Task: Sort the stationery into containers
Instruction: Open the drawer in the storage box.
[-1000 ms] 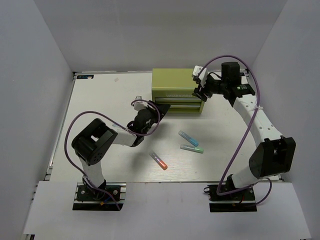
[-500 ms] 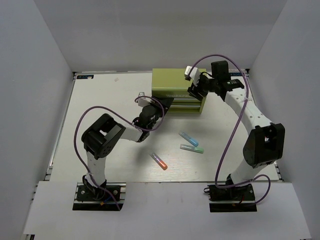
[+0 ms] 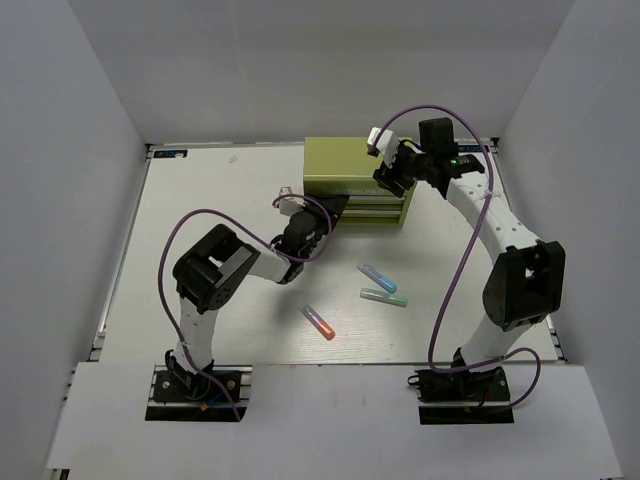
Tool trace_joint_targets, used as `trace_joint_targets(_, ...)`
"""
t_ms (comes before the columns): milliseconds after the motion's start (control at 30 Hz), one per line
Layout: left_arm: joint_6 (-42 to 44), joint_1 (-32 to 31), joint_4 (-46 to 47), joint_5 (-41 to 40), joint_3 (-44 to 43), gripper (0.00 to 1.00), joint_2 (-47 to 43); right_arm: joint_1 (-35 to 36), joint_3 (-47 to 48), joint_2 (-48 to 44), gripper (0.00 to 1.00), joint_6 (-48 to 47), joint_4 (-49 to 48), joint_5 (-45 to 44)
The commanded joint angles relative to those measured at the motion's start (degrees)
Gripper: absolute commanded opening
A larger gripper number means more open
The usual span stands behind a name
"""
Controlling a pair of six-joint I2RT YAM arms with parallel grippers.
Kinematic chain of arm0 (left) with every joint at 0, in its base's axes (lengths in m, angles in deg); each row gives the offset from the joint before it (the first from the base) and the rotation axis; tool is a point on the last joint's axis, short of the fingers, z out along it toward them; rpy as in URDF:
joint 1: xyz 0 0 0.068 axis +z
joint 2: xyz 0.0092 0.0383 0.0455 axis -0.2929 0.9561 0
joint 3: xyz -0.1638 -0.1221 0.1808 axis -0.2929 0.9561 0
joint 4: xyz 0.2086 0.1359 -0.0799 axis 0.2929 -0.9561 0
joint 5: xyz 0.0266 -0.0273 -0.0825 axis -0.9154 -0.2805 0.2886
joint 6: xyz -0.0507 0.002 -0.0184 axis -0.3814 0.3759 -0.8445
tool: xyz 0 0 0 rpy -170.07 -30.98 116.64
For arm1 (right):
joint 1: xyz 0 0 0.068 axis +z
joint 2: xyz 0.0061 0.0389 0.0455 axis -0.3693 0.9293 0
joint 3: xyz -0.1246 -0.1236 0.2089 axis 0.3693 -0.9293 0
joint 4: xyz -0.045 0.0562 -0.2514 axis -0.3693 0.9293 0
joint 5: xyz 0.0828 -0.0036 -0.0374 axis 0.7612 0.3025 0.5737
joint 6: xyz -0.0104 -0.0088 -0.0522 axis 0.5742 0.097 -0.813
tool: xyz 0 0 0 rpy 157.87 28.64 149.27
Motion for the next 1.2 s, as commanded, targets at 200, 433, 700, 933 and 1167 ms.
trace_joint_targets(200,-5.3,-1.2,7.4,-6.2,-1.6,0.54,2.5,0.2,2.4,0.9,0.65,0.0,0.7,-0.9)
trace_joint_targets(433,-9.1,-3.6,12.5,-12.5,-2.7,0.50,6.1,0.1,2.6,1.4,0.65,-2.2,3.1,-0.9)
trace_joint_targets(700,-9.1,-4.9,19.6,-15.8,-6.8,0.45,11.1,0.0,4.7,1.4,0.65,-4.7,6.9,-1.1)
trace_joint_targets(933,-9.1,-5.5,21.9,-16.5,-5.5,0.38,11.7,-0.1,5.0,1.5,0.65,-6.3,10.2,-0.9)
trace_joint_targets(1167,-9.1,-5.5,25.1,-16.5,-4.8,0.11,12.9,-0.1,5.9,2.0,0.65,-6.7,11.6,-0.7)
